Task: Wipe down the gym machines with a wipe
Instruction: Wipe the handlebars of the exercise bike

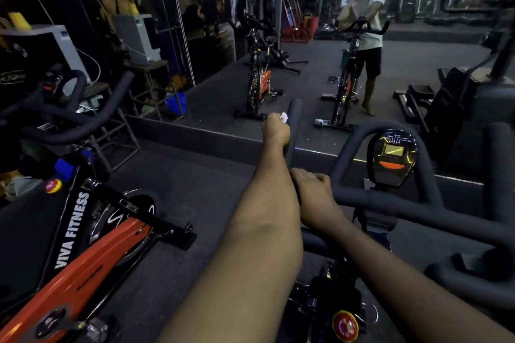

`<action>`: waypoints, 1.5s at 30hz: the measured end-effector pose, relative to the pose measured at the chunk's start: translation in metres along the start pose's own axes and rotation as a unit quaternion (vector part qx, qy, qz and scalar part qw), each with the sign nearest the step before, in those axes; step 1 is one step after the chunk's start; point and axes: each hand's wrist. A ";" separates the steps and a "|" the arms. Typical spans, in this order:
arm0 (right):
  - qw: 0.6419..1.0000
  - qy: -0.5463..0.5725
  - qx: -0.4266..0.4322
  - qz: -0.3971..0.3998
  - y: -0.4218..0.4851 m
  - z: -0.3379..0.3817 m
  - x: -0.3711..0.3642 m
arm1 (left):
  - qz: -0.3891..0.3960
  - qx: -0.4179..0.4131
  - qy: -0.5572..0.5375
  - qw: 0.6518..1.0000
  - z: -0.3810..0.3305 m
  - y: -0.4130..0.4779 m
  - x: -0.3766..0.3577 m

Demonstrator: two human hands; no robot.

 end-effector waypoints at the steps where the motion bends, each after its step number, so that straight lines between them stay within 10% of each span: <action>1: 1.000 -0.001 0.001 -0.002 0.000 0.001 0.001 | -0.002 -0.007 -0.002 1.000 0.001 0.001 0.000; 9: 0.999 0.039 0.020 -0.022 -0.002 0.008 0.006 | -0.010 -0.011 0.009 1.000 0.033 -0.029 -0.002; 14: 0.922 0.244 -0.010 -0.302 -0.019 0.010 0.040 | -0.141 -0.028 -0.039 0.989 0.011 -0.083 -0.011; 22: 0.832 0.168 -0.072 -0.524 -0.038 -0.033 0.153 | -0.053 -0.377 -0.044 0.924 -0.062 -0.145 -0.071; 35: 0.848 0.221 -0.208 -0.434 -0.069 -0.087 0.160 | -0.053 -0.379 0.144 0.913 -0.033 -0.193 -0.098; 45: 0.886 0.315 -0.140 -0.310 -0.110 -0.053 0.159 | -0.013 -0.271 0.075 0.960 -0.040 -0.254 -0.068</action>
Point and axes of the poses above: each hand's wrist, its own y-axis towards the middle knuckle, its own x-axis out of the back of the hand, z = x × y, and after that the axes turned 15 degrees about y, right-handed
